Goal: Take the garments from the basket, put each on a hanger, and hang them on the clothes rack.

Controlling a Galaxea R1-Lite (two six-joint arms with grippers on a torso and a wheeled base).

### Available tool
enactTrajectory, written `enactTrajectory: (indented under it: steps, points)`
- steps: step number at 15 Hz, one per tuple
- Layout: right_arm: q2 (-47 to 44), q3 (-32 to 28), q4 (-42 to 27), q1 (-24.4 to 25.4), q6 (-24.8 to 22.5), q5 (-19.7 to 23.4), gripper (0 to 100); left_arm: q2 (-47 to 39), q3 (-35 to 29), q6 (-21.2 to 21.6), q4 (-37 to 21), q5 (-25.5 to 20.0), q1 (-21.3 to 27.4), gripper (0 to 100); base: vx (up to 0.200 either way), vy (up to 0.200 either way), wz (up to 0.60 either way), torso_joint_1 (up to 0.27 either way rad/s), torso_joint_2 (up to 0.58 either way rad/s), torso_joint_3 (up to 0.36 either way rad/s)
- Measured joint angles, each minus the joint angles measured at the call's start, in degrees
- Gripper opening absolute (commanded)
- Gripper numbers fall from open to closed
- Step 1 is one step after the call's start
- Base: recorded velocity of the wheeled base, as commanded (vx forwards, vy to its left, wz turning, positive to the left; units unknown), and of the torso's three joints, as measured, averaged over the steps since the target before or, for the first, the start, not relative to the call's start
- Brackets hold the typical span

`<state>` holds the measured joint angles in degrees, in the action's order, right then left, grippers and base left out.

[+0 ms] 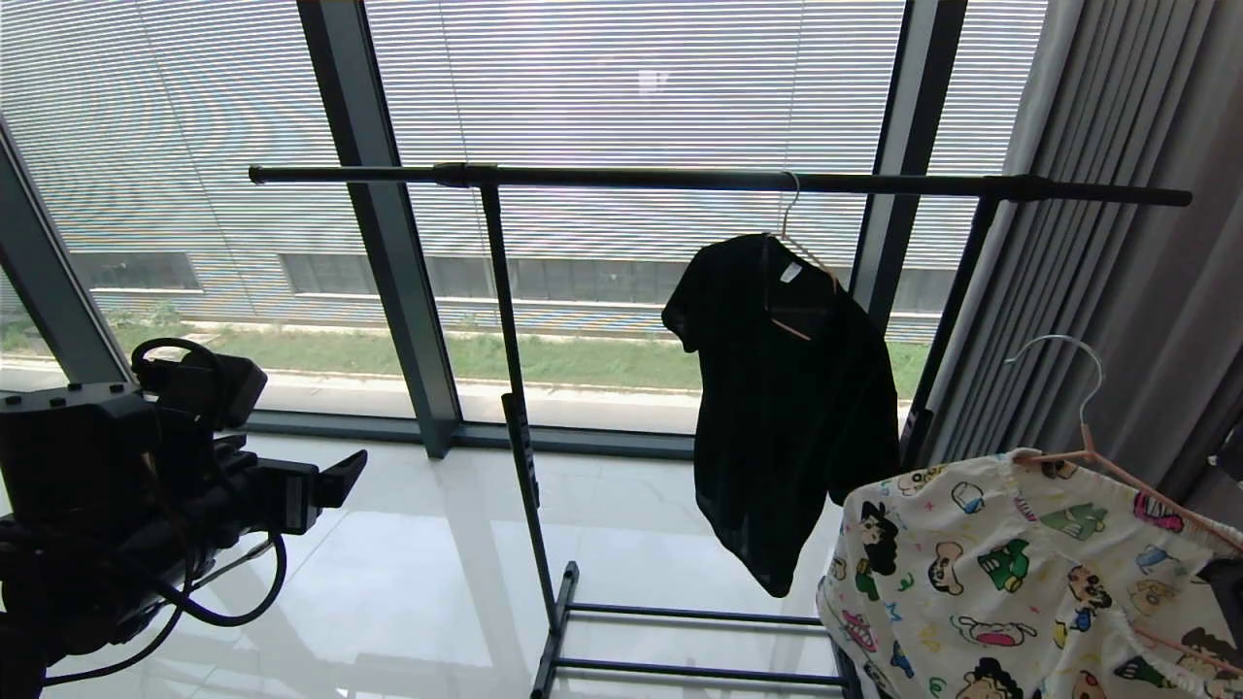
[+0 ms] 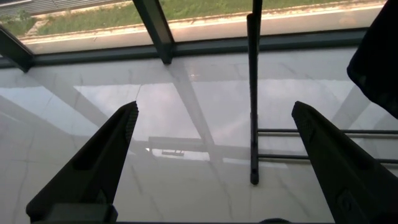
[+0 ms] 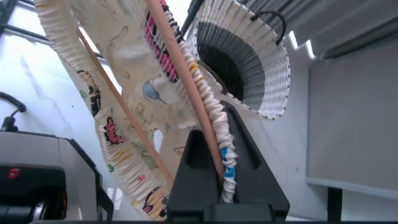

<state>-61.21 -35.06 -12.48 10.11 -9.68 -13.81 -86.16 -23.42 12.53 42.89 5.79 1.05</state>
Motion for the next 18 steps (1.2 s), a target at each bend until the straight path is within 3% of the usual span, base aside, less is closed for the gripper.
enactTrajectory:
  steps: [4,8,10,14,18]
  points:
    - [3.7,2.7,-1.4,-9.7,-0.1,-0.3,0,-0.3,-0.3,0.0,0.0,0.7,-0.3,100,0.0,0.0,0.0,0.0,0.0,0.0]
    - [0.1,-1.6,3.1,-15.4,1.4,-0.3,0,-0.4,-1.2,0.1,0.0,0.8,-0.1,100,0.0,0.0,0.0,0.0,0.0,0.0]
    - [-4.9,-8.0,6.8,-15.3,2.9,-0.2,0,-0.4,-1.4,0.1,0.0,0.8,0.6,100,0.0,0.0,0.0,0.0,0.0,0.0]
    - [-14.5,-20.2,11.4,-11.4,5.1,-0.2,0,-0.2,-1.5,0.0,0.1,0.8,3.1,100,0.2,0.0,0.0,-0.002,0.0,0.004]
    - [-18.4,-24.6,11.8,-10.1,4.9,0.0,0,-0.1,-1.5,0.0,0.1,0.9,5.5,100,0.2,0.0,0.0,0.01,0.0,0.002]
